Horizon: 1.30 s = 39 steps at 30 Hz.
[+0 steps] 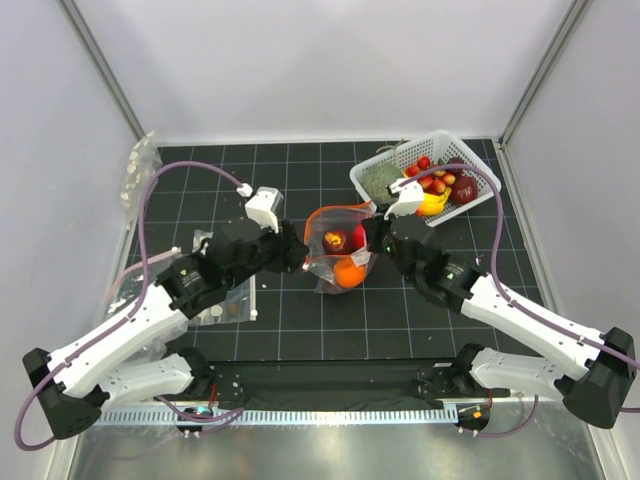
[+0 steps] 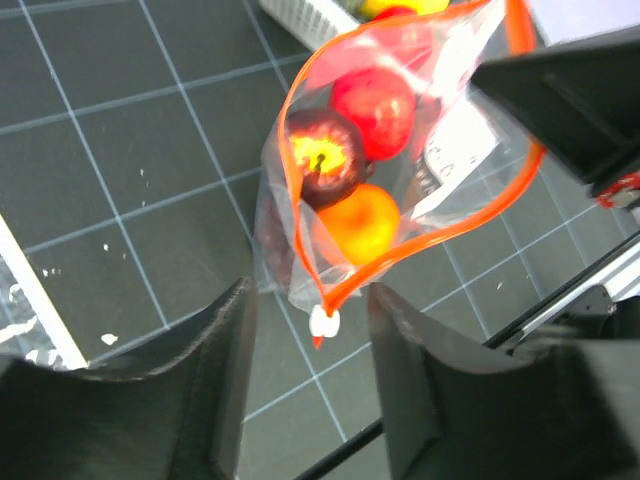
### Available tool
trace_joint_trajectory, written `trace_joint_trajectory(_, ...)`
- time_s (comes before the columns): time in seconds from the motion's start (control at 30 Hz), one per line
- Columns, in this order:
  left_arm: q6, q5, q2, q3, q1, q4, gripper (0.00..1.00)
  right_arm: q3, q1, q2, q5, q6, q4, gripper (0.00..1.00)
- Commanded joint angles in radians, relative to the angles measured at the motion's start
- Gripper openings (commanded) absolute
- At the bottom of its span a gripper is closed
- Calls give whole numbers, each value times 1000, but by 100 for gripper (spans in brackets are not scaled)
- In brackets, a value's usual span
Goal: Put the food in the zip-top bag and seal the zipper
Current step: Pick up the fake fruit from the bin.
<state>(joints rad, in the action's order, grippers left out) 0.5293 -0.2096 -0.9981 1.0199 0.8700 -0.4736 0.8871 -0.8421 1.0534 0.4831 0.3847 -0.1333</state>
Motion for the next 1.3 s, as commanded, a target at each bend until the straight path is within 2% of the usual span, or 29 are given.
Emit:
trace_joint_trajectory(0.0, -38, -7, 27, -4, -2, 75, 54, -11, 3, -29, -34, 8, 78, 1)
trace_joint_trajectory(0.17, -72, 27, -3, -21, -2, 158, 59, -11, 3, -29, -46, 10, 80, 1)
trace_joint_trajectory(0.4, -100, -76, -137, 3, -3, 194, 60, -31, 3, -56, -58, 6, 98, 1)
trace_joint_trajectory(0.5, -117, -102, -221, 43, -3, 178, 39, -37, 3, -72, -54, 0, 100, 1)
trace_joint_trajectory(0.53, -123, -122, -240, 63, -3, 127, 12, -40, 3, -79, -51, -1, 104, 1)
trace_joint_trajectory(0.57, -129, -155, -255, 83, -3, 100, 0, -42, 3, -79, -48, -1, 106, 1)
trace_joint_trajectory(0.6, -126, -174, -255, 109, -3, 69, 0, -45, 3, -81, -43, -1, 106, 1)
trace_joint_trajectory(0.63, -123, -183, -238, 105, -3, 56, 0, -45, 3, -79, -31, -1, 104, 4)
trace_joint_trajectory(0.67, -120, -180, -209, 92, -2, 64, 0, -43, 3, -73, -25, -3, 103, 13)
trace_joint_trajectory(0.73, -112, -209, -104, 45, 7, 82, 0, -40, 3, -64, -9, -1, 104, 21)
trace_joint_trajectory(0.8, -130, -368, -56, 39, 70, 66, 0, -27, 6, -43, -6, -10, 92, 35)
trace_joint_trajectory(0.87, -138, -428, -22, 58, 95, 15, 0, -14, 12, -32, 2, -12, 80, 47)
trace_joint_trajectory(1.0, -135, -367, -40, 37, 100, 61, 0, -10, 31, -29, -23, -13, 74, 52)
trace_joint_trajectory(1.13, -134, -369, -134, 86, 98, 3, 0, -4, 49, -27, -58, -10, 55, 53)
trace_joint_trajectory(1.23, -126, -370, -163, 101, 98, -13, 0, 3, 67, -27, -61, -4, 43, 68)
trace_joint_trajectory(1.27, -124, -375, -163, 101, 98, -16, 0, 4, 75, -27, -52, 0, 32, 68)
